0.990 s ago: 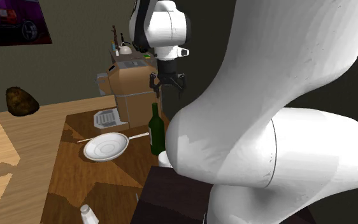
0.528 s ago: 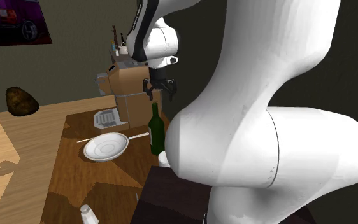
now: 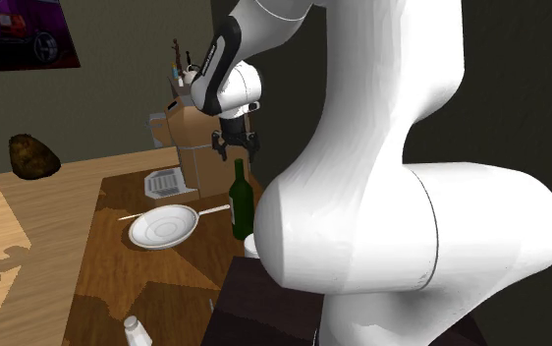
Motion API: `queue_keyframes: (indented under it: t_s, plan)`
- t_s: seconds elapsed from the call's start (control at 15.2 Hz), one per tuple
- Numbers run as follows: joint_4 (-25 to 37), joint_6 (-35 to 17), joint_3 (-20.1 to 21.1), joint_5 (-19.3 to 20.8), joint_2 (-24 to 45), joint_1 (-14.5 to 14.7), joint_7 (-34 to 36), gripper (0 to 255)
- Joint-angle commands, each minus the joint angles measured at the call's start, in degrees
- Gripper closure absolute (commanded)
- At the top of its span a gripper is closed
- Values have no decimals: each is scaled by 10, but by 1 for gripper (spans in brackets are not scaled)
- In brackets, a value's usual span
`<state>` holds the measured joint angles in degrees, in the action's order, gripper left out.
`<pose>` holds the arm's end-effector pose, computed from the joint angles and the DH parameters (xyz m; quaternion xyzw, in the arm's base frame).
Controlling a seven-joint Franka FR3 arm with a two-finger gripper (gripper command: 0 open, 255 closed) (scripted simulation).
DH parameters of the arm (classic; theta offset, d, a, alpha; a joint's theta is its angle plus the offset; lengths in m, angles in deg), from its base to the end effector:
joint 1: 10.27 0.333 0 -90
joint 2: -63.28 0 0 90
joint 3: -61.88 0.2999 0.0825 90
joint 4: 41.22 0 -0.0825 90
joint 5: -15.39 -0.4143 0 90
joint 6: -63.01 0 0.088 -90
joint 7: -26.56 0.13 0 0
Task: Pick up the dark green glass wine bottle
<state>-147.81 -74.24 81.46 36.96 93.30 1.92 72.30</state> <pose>0.5688 0.3358 0.1963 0.9984 -0.0097 0.0515 0.0190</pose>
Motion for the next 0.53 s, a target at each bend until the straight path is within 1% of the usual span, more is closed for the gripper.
queue_keyframes:
  t_s: [0.0, 0.33, 0.46]
  plan:
    - [9, -6, -5, 7, 15, 6, 6, 0]
    - [10, -33, -17, 23, 45, 14, 19, 0]
    - [10, -34, -17, 23, 45, 14, 19, 0]
